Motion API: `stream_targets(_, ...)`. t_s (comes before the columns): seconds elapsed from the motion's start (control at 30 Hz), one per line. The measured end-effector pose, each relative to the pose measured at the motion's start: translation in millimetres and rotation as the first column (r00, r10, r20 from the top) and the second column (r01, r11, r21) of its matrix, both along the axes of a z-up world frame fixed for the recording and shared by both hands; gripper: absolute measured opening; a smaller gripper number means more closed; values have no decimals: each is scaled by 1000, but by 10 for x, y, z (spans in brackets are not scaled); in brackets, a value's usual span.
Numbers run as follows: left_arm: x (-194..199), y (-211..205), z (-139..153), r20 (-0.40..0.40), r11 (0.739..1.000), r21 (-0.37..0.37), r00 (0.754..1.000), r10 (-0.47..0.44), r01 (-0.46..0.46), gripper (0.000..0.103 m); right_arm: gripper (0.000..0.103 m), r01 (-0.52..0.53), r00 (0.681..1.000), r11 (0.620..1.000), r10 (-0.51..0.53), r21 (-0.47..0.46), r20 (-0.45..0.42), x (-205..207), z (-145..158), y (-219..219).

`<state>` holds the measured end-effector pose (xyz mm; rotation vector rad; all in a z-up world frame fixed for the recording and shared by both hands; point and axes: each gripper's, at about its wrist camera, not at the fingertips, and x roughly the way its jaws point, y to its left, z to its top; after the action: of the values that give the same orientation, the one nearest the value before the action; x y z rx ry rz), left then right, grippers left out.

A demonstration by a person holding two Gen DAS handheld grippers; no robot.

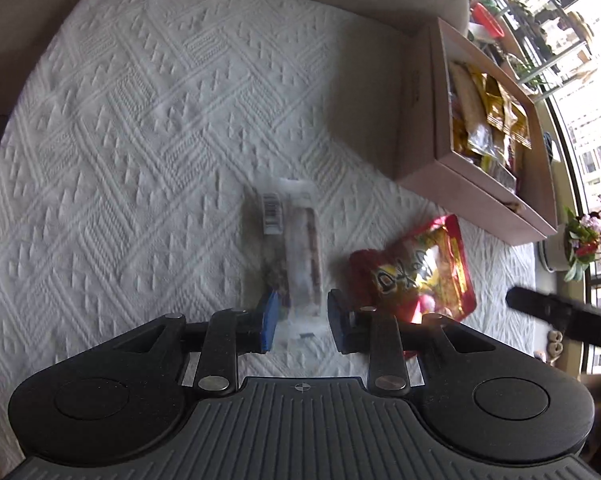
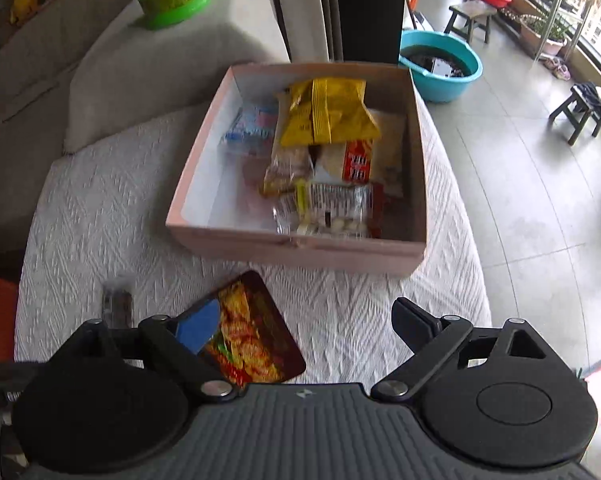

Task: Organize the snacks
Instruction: 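Grasp the brown bar packet with the left tool while the right reaches toward the red spicy bag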

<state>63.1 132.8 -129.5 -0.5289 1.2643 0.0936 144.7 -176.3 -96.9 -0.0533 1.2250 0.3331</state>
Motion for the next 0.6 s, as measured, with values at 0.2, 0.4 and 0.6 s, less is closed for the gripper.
stream_targets(0.2,287,-67,-142,-23,995,83,998,-54,55,33,93,-43,996,998,39,-43,-84,-473,-309,158)
stream_targets(0.4,430,-243,-162,-17,966,157,979,-205,205,44,93,-52,998,991,47,-125,-42,-678,-364,263)
stream_targets(0.6,381,-178,-162,-35,950,156,963,-268,270,41,93,52,999,994,-50,-92,18,-426,-288,345)
